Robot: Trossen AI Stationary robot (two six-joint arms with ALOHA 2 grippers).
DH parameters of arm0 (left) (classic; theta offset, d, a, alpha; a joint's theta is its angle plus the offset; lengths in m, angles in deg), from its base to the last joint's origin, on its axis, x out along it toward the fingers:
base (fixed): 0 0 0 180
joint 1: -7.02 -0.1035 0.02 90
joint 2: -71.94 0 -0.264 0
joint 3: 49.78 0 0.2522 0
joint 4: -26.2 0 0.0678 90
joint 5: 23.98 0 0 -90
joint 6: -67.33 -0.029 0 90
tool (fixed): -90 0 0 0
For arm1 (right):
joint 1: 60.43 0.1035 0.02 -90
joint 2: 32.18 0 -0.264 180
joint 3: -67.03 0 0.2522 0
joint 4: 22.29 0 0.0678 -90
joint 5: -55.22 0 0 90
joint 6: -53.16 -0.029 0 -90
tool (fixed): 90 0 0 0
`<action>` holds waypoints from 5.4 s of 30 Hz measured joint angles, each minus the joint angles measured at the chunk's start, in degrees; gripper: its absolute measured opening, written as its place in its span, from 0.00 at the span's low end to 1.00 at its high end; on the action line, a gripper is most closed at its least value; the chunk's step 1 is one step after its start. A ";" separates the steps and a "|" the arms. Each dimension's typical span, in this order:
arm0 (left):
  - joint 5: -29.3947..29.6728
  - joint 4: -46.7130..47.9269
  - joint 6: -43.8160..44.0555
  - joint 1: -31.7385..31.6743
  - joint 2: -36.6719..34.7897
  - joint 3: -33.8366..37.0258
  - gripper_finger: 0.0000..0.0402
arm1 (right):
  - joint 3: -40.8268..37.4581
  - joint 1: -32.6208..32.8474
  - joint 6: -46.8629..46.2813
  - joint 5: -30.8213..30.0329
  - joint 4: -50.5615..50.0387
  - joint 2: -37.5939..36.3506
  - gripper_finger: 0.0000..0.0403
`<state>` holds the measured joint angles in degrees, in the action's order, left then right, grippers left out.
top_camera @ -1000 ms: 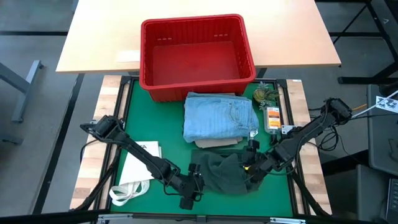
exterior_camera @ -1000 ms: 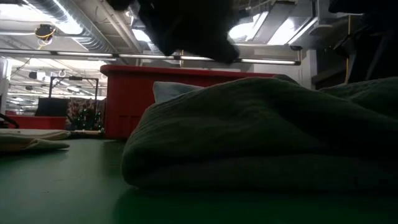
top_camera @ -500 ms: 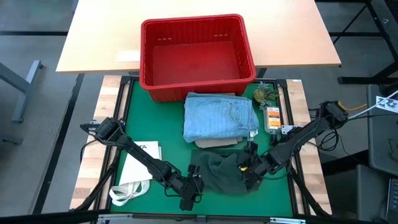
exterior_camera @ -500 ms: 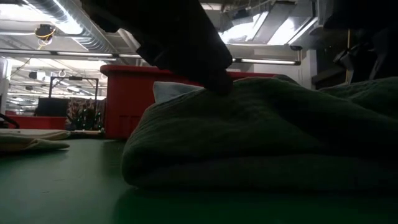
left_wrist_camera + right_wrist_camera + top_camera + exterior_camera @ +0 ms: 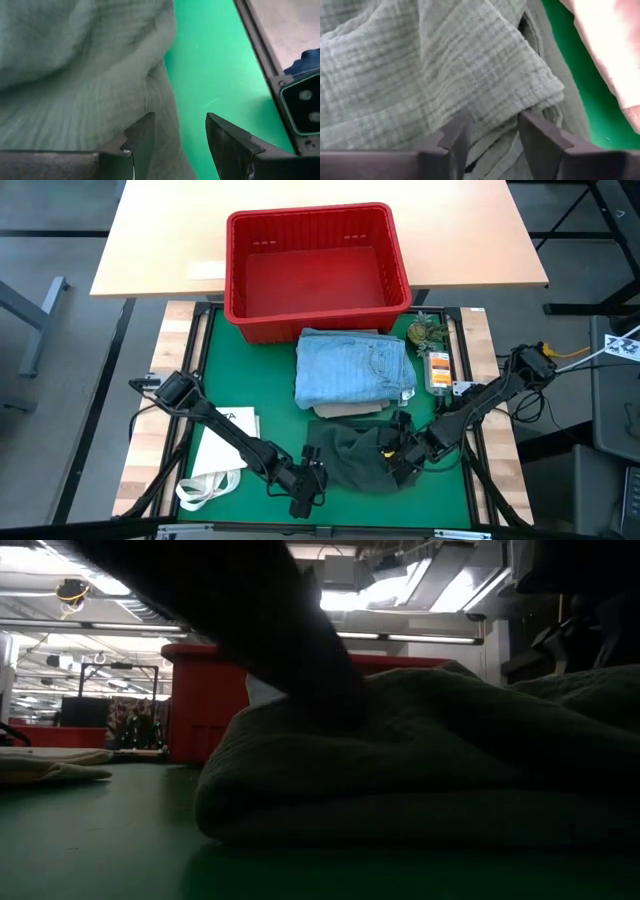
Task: Fold laundry
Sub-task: Fold the green polo shirt
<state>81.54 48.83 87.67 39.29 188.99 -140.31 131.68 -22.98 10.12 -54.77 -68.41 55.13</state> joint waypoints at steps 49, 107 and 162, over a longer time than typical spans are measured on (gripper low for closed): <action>-0.50 -1.42 0.59 0.00 2.26 0.00 0.42 | 0.09 0.03 -5.14 3.13 -21.43 -4.00 0.02; 0.10 -3.34 -1.46 -12.02 -4.30 -0.07 0.42 | 12.57 5.53 3.02 -8.58 -26.68 -4.15 0.41; 11.14 7.84 2.15 -14.05 0.86 1.38 0.42 | 3.26 -12.34 19.08 17.92 -25.53 -3.93 0.01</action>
<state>92.68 56.66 89.81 25.24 189.85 -138.93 134.94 -35.32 29.20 -36.85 -93.94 51.20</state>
